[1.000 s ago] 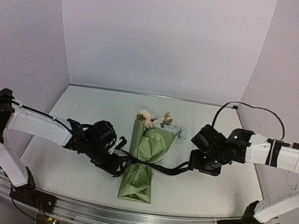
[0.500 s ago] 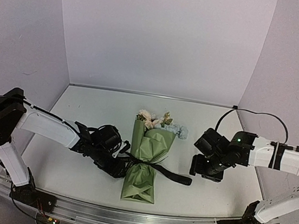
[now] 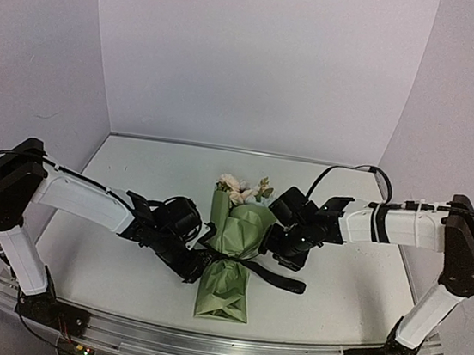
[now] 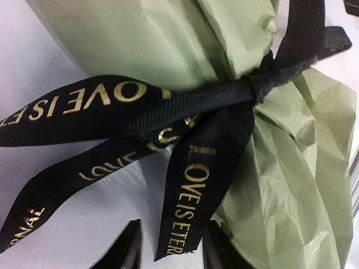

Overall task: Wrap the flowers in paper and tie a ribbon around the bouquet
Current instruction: Adjust the ribbon on the folded bouquet.

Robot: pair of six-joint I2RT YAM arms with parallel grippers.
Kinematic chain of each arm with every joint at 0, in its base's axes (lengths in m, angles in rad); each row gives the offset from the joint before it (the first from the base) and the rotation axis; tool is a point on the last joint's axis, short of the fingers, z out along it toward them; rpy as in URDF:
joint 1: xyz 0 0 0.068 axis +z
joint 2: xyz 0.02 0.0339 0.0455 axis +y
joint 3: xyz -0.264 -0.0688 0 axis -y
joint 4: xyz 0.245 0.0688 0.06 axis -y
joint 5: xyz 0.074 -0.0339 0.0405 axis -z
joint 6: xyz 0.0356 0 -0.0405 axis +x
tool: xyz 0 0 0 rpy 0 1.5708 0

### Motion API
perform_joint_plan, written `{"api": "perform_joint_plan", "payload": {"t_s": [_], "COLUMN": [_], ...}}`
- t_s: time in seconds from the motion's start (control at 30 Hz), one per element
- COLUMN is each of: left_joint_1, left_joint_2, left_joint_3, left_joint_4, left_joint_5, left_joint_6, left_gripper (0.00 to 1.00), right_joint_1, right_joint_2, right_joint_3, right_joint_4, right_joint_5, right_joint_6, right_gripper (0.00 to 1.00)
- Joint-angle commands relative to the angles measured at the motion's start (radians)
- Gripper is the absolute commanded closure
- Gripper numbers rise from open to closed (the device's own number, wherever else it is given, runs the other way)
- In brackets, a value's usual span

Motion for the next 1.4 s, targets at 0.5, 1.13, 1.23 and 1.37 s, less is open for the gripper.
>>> {"api": "perform_joint_plan", "payload": {"t_s": [0.5,1.13,1.23,1.37], "left_joint_1": [-0.008,-0.082,-0.110,-0.151], "left_joint_2": [-0.016,-0.027,0.012,0.051], "left_joint_3": [0.010,0.023,0.046,0.072], "left_joint_4": [-0.006,-0.068,-0.089,-0.097], "left_joint_5": [-0.047,-0.173,-0.232,-0.294], "left_joint_6": [0.031,0.000,-0.004,0.005], "left_gripper": [1.00,0.41,0.39,0.37], "right_joint_1": [-0.011,-0.024,-0.025,-0.025], "right_joint_2": [0.093,0.099,0.099,0.101], "right_joint_3": [0.015,0.006,0.002,-0.006], "right_joint_4": [0.142,0.148,0.153,0.162], "right_joint_5": [0.004,0.000,-0.003,-0.006], "right_joint_6": [0.126,0.111,0.108,0.104], "right_gripper": [0.69,1.00,1.00,1.00]}}
